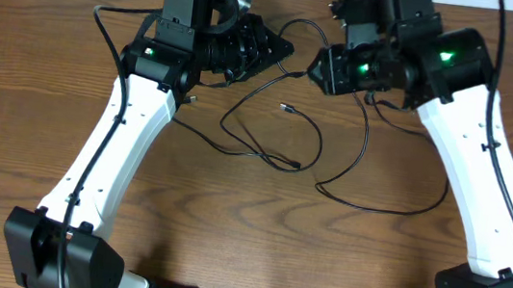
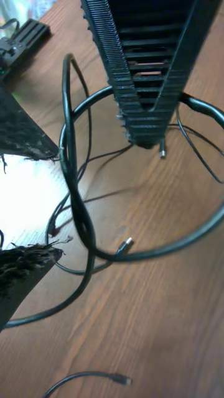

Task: Untangle cables

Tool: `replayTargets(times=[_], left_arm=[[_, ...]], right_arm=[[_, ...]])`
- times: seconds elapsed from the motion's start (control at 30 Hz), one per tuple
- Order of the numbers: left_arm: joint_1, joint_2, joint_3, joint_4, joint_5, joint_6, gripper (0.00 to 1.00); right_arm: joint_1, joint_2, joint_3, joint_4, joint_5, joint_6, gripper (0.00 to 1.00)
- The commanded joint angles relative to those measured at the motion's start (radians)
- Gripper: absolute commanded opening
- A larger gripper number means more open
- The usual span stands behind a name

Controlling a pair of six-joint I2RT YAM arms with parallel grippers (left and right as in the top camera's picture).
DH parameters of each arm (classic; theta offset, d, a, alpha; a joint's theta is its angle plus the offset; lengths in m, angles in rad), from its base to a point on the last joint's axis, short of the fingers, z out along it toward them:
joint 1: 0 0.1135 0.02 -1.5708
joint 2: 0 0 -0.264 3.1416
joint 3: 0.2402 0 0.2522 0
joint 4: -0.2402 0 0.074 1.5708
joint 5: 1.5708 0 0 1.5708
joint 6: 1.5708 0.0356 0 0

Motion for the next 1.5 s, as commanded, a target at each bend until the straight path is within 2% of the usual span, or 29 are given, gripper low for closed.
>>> replayTargets(times=[0.0, 0.17, 0.33, 0.53, 0.67, 0.8, 0.9, 1.03, 1.23, 1.37, 1.47], left_arm=[[0.005, 0.004, 0.016, -0.005, -0.005, 0.074, 0.07], [0.005, 0.004, 0.016, -0.005, -0.006, 0.080, 0.08], [0.005, 0.004, 0.015, -0.009, -0.010, 0.140, 0.07], [0.005, 0.004, 0.016, -0.012, 0.001, 0.143, 0.07], [0.005, 0.004, 0.016, -0.011, 0.032, 0.143, 0.07], [0.010, 0.004, 0.016, -0.003, 0.056, 0.142, 0.07], [0.024, 0.004, 0.016, 0.023, 0.113, 0.142, 0.08], [0.032, 0.004, 0.016, 0.025, 0.114, 0.151, 0.07], [0.032, 0.004, 0.016, 0.017, 0.035, 0.169, 0.07], [0.032, 0.004, 0.016, 0.018, 0.035, 0.169, 0.08], [0.030, 0.004, 0.016, 0.018, 0.036, 0.169, 0.07]], right_arm=[[-0.003, 0.008, -0.006, 0.019, -0.013, -0.015, 0.47], [-0.016, 0.010, -0.006, 0.028, -0.013, 0.065, 0.48], [-0.004, 0.027, -0.006, 0.024, -0.013, 0.137, 0.40], [-0.001, 0.085, -0.006, 0.024, -0.005, 0.167, 0.34], [-0.015, 0.114, -0.006, 0.021, 0.086, 0.190, 0.29], [-0.027, 0.133, -0.006, 0.003, 0.238, 0.222, 0.29], [-0.048, 0.151, -0.006, 0.006, 0.259, 0.224, 0.27], [-0.061, 0.154, -0.006, 0.059, 0.097, 0.089, 0.24], [-0.101, 0.081, -0.003, 0.073, 0.045, 0.012, 0.35], [-0.127, 0.023, -0.003, 0.072, -0.114, -0.118, 0.42], [-0.126, 0.015, -0.003, 0.074, -0.174, -0.128, 0.44]])
